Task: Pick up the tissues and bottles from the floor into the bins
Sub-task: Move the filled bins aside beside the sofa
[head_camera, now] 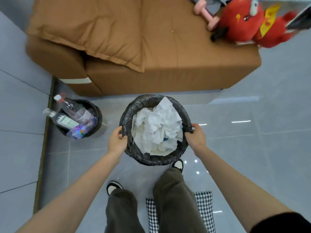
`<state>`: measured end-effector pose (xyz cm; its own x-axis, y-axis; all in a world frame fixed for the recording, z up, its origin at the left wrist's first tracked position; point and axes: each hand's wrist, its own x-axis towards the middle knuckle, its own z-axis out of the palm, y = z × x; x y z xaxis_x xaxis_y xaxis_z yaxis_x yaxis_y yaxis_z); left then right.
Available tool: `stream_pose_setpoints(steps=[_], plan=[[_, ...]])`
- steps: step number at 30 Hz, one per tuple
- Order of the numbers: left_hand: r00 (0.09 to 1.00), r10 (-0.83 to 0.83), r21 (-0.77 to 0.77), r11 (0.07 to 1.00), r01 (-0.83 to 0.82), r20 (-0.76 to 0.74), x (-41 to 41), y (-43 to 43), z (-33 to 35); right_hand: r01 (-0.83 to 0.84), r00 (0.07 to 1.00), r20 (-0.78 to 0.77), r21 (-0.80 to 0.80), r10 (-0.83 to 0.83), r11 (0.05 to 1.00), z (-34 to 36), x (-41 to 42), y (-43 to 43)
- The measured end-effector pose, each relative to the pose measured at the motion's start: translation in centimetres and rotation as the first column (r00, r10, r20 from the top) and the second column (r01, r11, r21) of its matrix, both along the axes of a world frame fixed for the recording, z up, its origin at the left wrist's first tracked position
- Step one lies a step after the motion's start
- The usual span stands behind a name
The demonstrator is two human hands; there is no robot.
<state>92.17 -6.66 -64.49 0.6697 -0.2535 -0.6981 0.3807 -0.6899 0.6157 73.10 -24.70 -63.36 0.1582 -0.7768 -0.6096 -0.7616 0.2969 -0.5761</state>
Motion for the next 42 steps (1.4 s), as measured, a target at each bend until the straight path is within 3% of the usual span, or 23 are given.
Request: stream_pose_setpoints(steps=[13, 23, 33, 38, 42], plan=[[0.947, -0.32, 0.028, 0.947, 0.32, -0.028, -10.1, -26.2, 3.3, 0.256, 0.967, 0.003, -0.029, -0.256, 0.966, 3.7, -15.0, -19.6], [0.905, -0.412, 0.059, 0.906, 0.42, -0.106, -15.4, -41.7, 2.4, 0.349, 0.935, -0.062, -0.031, -0.35, 0.937, 3.9, -20.7, -33.1], [0.902, -0.347, 0.091, 0.921, 0.38, -0.257, -19.8, -53.3, -1.3, 0.366, 0.926, -0.147, 0.115, -0.349, 0.924, 0.8, -23.8, -46.1], [0.877, -0.295, 0.109, 0.927, 0.359, -0.379, -21.5, -56.6, -5.0, 0.32, 0.943, -0.172, 0.224, -0.286, 0.92, -3.7, -24.4, -50.3], [0.878, -0.171, 0.116, 0.962, 0.247, -0.448, -23.0, -58.6, -9.8, 0.268, 0.958, -0.187, 0.307, -0.218, 0.913, -8.7, -25.0, -53.3]])
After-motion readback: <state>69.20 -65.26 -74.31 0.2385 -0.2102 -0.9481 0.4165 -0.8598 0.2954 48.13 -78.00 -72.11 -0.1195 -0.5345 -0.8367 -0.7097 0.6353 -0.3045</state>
